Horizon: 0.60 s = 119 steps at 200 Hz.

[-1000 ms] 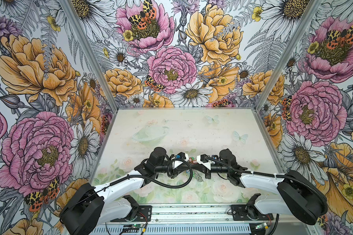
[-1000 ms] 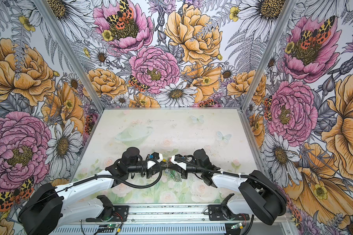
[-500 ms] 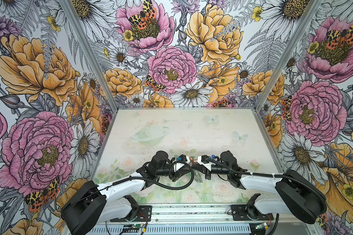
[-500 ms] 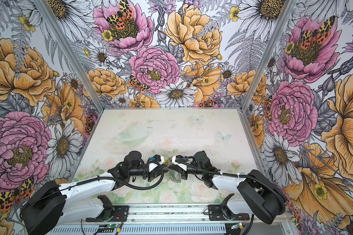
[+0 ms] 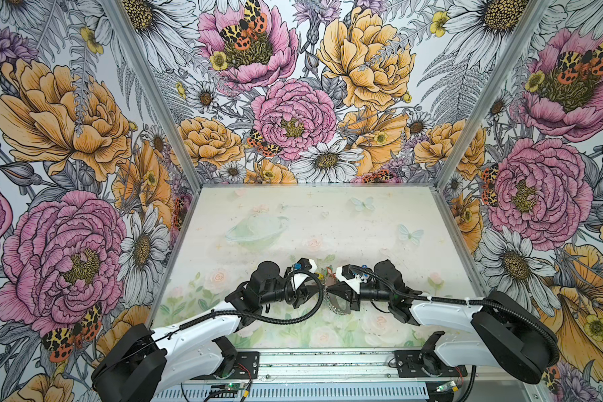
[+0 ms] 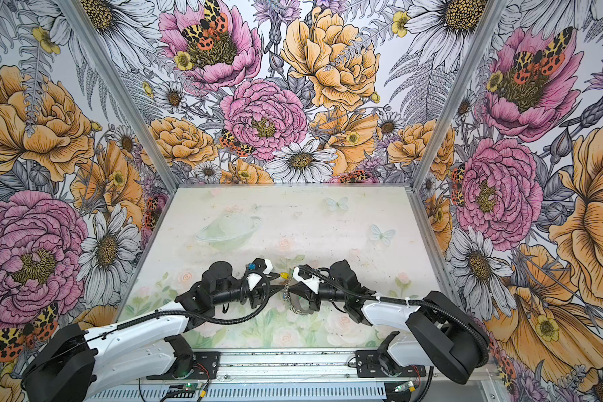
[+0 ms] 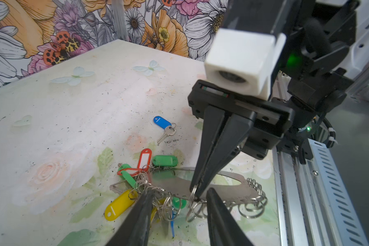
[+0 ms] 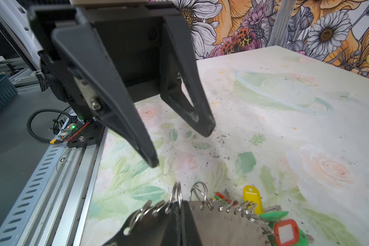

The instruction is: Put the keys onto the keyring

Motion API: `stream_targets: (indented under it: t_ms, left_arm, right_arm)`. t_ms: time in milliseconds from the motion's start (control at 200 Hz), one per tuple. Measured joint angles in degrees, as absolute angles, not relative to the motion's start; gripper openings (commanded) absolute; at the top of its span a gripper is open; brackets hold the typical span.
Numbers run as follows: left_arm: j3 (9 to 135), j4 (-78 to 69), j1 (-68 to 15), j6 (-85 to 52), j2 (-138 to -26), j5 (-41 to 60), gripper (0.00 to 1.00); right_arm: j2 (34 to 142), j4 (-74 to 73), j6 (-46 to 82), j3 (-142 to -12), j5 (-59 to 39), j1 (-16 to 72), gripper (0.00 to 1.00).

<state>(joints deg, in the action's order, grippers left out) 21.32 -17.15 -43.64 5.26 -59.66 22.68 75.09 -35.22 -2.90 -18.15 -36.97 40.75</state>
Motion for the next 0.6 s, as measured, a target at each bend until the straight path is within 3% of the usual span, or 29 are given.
stream_targets:
  t_ms: [595]
  left_arm:
    - [21.30, -17.47, -45.15, 0.34, -65.19, 20.93, 0.28]
  right_arm:
    - [76.88, -37.74, 2.07, -18.15, -36.21, 41.34, 0.00]
